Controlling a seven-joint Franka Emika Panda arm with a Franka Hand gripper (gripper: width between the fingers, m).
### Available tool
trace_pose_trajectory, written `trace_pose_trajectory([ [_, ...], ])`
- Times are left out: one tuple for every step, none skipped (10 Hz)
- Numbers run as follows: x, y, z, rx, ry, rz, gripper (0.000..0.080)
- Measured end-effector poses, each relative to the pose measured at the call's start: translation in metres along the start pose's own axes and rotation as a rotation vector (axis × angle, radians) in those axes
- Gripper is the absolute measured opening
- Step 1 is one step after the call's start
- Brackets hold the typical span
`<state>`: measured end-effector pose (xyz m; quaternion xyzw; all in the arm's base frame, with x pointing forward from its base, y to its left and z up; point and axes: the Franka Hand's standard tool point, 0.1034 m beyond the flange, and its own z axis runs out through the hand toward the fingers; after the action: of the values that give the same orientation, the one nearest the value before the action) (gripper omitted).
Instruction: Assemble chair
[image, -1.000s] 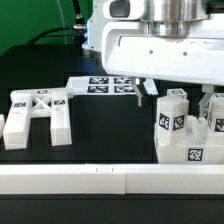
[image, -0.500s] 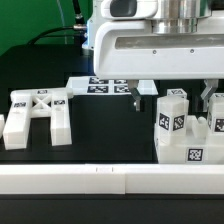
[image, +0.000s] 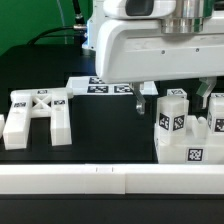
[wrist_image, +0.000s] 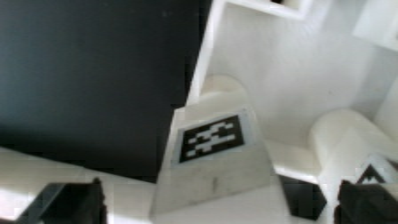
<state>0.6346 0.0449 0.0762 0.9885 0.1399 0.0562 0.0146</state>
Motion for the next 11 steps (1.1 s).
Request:
trace_pose_trajectory([
  [-0.0004,0.0032,-0.0004,-0.008,-0.005,-0.098,0.0649],
  [-0.0006,0.0047,-0.0004,-0.011,-0.007,-0.153,0.0649],
  [-0.0008,0.0047,-0.0002,-0.011,-0.007,-0.154,0.0649],
  [-0.0009,0.0048,-0.0002,-0.011,-0.007,-0.152,0.0517],
  [-0.0009,0.0048,-0.0001,-0.011,-0.007,-0.152,0.0517],
  [-0.0009,0.0048,-0.0001,-0.011,-0.007,-0.146,0.0377],
  [-0.0008,0.0047,-0.0002,-0.011,-0.007,-0.12,0.0296],
  [-0.0008,0.0047,-0.0002,-0.011,-0.007,-0.12,0.0296],
  [-0.0007,0.0045,-0.0002,-0.011,-0.006,-0.083,0.0293],
  [-0.0002,0.0027,-0.0001,-0.01,-0.003,0.029,0.0293],
  [0.0003,0.0,-0.0002,-0.008,-0.002,0.146,0.0293],
])
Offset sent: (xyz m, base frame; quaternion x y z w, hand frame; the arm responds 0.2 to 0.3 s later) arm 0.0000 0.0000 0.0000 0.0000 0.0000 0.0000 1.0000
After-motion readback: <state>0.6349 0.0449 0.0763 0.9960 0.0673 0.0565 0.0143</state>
